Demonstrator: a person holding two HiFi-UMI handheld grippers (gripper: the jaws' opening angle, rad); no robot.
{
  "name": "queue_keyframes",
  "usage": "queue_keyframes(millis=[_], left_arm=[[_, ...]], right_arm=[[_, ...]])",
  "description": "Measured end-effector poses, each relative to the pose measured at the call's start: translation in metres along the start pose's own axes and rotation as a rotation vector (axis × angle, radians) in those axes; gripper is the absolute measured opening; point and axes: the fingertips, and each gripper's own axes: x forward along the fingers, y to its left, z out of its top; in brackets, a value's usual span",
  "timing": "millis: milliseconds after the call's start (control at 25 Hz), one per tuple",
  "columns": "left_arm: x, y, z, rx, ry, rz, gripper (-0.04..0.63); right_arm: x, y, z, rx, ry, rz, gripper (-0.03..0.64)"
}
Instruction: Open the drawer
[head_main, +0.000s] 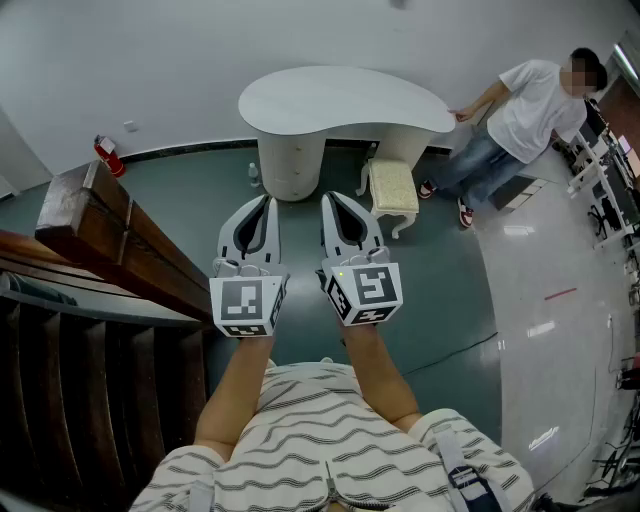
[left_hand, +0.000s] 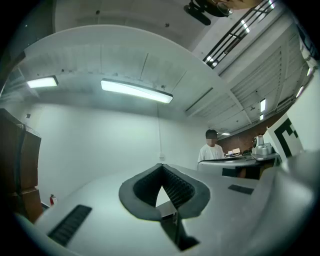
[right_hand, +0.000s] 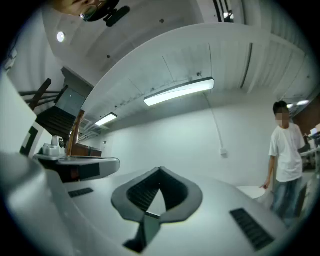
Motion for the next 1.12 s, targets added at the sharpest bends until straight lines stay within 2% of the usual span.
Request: queue_keyframes(millis=[480,720,1120], left_arm=[[0.009,-0.048,-0.002,-0.004,-0.020,0.018,0.000],[0.009,-0.075,-0.016,0.014,0.016,0.042,0.000],[0.056,-0.063,-0.048,0.003,0.060,0.054,0.000]], right_arm=[[-0.024,-0.033,-0.008,-0.026,0.026,0.033,0.014],[-0.040,-0.056,-0.012,0.008,0.017,0.051,0.014],[0.003,-0.087,-0.037,0.036,0.045,0.046,0.014]])
